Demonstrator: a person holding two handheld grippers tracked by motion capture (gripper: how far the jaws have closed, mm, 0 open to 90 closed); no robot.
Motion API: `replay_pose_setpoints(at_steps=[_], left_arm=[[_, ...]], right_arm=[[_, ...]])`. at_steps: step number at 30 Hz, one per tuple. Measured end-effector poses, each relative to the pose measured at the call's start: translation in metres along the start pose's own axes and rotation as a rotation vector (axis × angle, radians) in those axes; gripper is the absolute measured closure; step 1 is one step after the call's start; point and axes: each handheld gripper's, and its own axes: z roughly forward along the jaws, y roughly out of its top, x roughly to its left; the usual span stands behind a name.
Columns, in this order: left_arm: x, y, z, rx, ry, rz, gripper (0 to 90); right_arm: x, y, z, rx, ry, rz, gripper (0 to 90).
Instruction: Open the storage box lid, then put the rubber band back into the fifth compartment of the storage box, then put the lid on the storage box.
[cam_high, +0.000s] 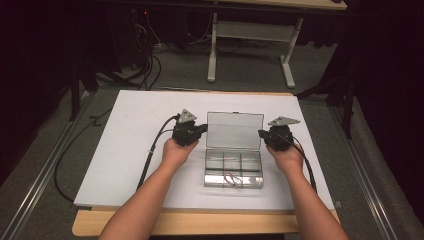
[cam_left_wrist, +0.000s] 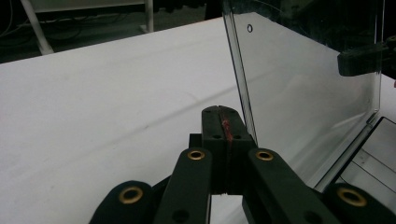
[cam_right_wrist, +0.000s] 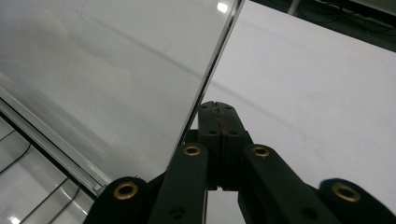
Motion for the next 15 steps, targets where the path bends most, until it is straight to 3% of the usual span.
replay_pose_setpoints(at_steps=[15], left_arm=[[-0.021, -0.004, -0.014, -0.025, -0.005, 0.015, 89.6]], right_arm=[[0.013, -0.003, -0.021, -0.044, 0.006, -0.033, 90.0]])
